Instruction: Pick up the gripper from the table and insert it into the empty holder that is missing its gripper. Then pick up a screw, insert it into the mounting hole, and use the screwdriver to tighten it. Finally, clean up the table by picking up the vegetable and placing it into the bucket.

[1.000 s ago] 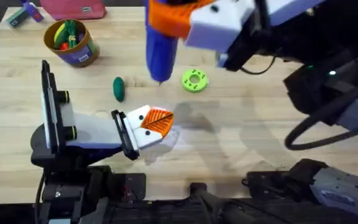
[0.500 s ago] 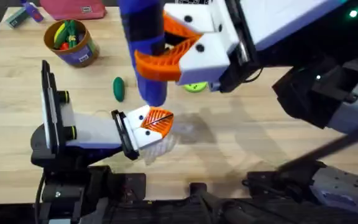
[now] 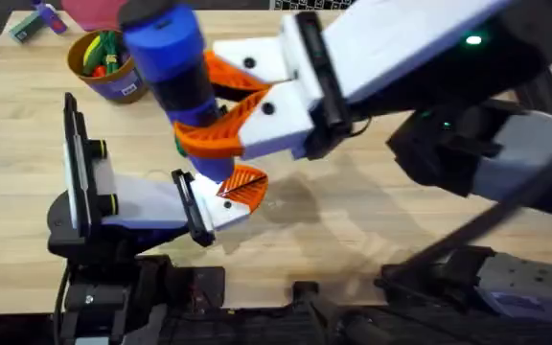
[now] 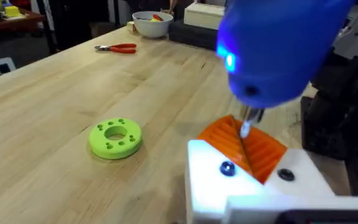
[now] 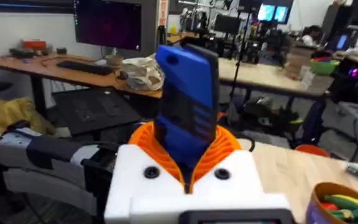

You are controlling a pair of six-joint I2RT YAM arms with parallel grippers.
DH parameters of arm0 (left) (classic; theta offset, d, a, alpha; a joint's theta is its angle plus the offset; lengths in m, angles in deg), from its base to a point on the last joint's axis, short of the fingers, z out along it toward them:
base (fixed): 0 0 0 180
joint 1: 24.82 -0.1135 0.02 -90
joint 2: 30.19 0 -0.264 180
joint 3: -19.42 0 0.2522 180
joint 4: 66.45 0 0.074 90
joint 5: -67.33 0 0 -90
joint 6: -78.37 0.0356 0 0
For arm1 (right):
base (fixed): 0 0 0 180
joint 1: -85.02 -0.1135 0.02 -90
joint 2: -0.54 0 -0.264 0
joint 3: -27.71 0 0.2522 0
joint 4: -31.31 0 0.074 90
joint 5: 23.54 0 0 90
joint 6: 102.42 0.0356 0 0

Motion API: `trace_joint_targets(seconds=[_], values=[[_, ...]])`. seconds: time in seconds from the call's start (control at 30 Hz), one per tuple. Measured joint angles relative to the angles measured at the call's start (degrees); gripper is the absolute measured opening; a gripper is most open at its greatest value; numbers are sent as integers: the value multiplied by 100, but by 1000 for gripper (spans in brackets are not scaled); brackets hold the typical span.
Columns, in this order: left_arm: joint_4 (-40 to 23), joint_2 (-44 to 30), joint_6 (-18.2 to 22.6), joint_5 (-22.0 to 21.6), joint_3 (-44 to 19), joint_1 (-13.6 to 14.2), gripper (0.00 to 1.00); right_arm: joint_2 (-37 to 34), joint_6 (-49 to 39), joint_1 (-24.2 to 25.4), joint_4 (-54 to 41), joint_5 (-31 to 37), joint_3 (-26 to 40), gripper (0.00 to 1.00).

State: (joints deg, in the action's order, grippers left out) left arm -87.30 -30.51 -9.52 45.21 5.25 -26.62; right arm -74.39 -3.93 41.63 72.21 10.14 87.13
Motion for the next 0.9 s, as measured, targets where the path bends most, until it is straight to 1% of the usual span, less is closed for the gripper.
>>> trace_joint_targets(seconds=[0.17,0.47,0.73,0.9], values=[[0,1,0,0,0,0,11,-274,0,-49,-22,-14,145,25],[0,2,0,0,0,0,11,-285,0,-49,-68,-15,187,25],[-2,0,-4,0,0,0,11,-571,0,-49,-25,-15,198,25],[-2,0,-2,0,0,0,11,-582,-2,-102,17,-15,218,25]])
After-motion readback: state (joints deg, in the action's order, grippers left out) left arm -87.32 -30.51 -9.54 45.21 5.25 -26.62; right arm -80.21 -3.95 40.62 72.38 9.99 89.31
